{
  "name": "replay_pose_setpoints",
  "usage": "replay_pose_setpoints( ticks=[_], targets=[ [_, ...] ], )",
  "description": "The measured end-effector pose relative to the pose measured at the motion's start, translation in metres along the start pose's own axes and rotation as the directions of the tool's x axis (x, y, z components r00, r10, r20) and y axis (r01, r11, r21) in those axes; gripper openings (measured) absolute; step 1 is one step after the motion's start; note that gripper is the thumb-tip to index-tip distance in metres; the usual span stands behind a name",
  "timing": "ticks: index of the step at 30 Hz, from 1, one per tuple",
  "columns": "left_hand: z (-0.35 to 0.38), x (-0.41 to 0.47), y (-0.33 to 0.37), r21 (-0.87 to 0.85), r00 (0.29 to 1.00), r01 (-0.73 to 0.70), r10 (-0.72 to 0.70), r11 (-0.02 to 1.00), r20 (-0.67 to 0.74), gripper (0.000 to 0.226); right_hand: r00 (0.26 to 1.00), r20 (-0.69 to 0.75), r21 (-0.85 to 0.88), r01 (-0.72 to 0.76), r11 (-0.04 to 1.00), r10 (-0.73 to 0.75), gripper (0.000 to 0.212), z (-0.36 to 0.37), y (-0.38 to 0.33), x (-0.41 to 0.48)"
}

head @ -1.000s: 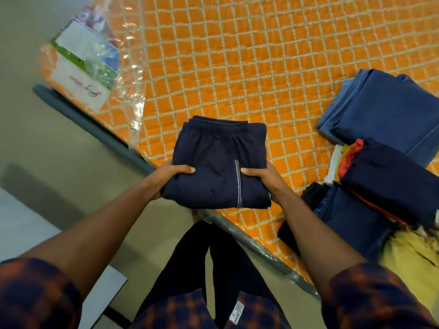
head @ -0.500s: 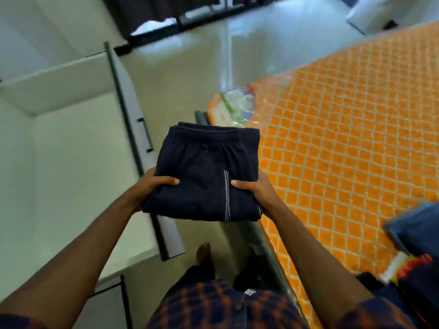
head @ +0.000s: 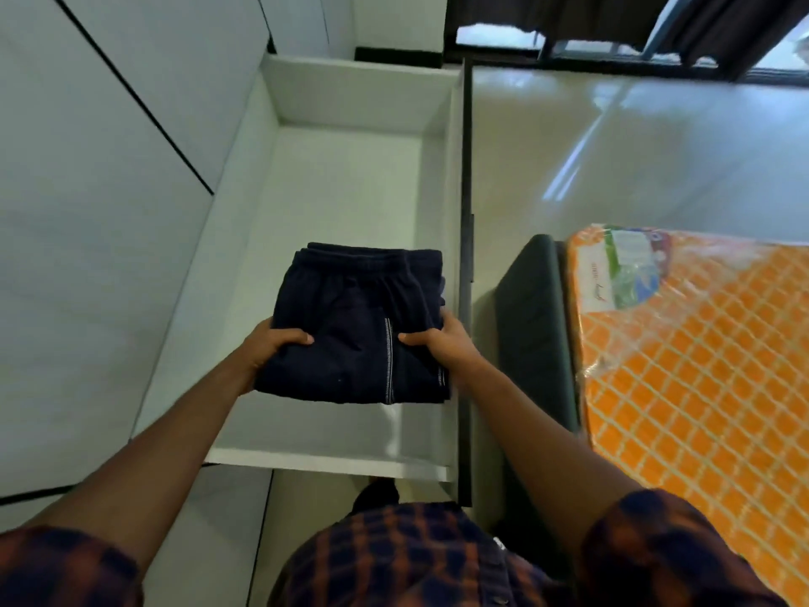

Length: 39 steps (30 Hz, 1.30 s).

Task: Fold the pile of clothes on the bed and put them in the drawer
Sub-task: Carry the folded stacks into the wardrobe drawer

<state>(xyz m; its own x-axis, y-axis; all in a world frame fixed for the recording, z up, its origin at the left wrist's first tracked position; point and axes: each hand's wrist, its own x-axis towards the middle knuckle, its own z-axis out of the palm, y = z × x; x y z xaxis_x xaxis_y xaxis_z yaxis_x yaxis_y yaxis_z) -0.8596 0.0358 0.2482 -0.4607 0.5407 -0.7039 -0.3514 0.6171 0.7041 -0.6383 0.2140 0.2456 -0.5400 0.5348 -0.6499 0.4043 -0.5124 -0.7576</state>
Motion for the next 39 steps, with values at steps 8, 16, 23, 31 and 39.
replay_pose_setpoints(
  ticks=[8, 16, 23, 31, 39],
  targets=[
    [0.01, 0.053, -0.067, 0.079, 0.982, 0.188, -0.189, 0.979, 0.003, 0.045, 0.946, -0.211, -0.213, -0.291, 0.933, 0.247, 0.073, 0.036, 0.077, 0.039],
    [0.017, 0.063, -0.118, 0.311, 0.948, 0.294, -0.317, 0.904, 0.026, 0.08, 0.832, -0.218, -0.534, -0.539, 0.652, 0.51, 0.094, 0.048, 0.133, 0.037],
    [0.01, 0.077, -0.111, 0.351, 0.937, 0.309, -0.345, 0.884, 0.045, 0.057, 0.852, -0.315, -0.521, -0.524, 0.674, 0.419, 0.078, 0.05, 0.133, 0.043],
    [0.01, 0.084, -0.087, 0.308, 0.966, 0.036, 0.046, 0.951, -0.255, 0.046, 0.926, -0.319, -0.448, -0.334, 0.829, 0.2, 0.083, 0.049, 0.095, 0.041],
    [0.065, 0.074, -0.045, 0.222, 0.943, -0.206, 0.254, 0.953, -0.215, 0.021, 0.997, -0.058, -0.555, 0.005, 0.832, -0.045, 0.036, 0.012, 0.044, -0.008]
  ],
)
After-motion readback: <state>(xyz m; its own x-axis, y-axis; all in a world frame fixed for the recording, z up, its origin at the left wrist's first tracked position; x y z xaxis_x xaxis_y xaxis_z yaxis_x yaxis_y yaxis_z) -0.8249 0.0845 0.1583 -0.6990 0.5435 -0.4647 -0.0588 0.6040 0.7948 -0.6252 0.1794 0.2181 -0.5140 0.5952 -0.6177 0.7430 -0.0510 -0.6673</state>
